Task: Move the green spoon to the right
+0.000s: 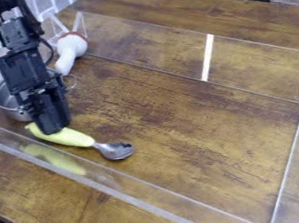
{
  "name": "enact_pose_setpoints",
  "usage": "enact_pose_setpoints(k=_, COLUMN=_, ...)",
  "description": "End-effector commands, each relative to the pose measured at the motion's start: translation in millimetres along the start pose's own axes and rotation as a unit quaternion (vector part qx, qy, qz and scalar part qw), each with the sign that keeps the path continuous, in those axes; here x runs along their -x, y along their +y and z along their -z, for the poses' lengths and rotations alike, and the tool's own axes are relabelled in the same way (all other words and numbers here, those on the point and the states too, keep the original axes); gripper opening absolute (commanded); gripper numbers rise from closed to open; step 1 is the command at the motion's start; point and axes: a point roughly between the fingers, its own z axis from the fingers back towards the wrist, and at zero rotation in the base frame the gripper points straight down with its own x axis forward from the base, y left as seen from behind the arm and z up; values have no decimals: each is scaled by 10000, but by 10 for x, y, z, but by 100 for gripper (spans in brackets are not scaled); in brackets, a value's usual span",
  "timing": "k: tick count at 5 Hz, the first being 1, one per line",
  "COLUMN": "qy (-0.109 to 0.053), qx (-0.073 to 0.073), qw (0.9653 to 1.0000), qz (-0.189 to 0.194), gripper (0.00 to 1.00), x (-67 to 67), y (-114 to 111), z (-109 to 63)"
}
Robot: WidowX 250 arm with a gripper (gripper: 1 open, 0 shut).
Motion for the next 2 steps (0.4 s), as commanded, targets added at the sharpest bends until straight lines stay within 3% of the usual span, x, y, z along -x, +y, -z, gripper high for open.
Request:
enact_pose_setpoints(k=1, qy=107, qx=359, qw=9992, qz=-103, gripper=0, x=232, y=109, z=-254)
enact_pose_setpoints(k=2, qy=25, qx=141, qw=9993, qz=347, gripper=0, x=431, y=235, z=-372)
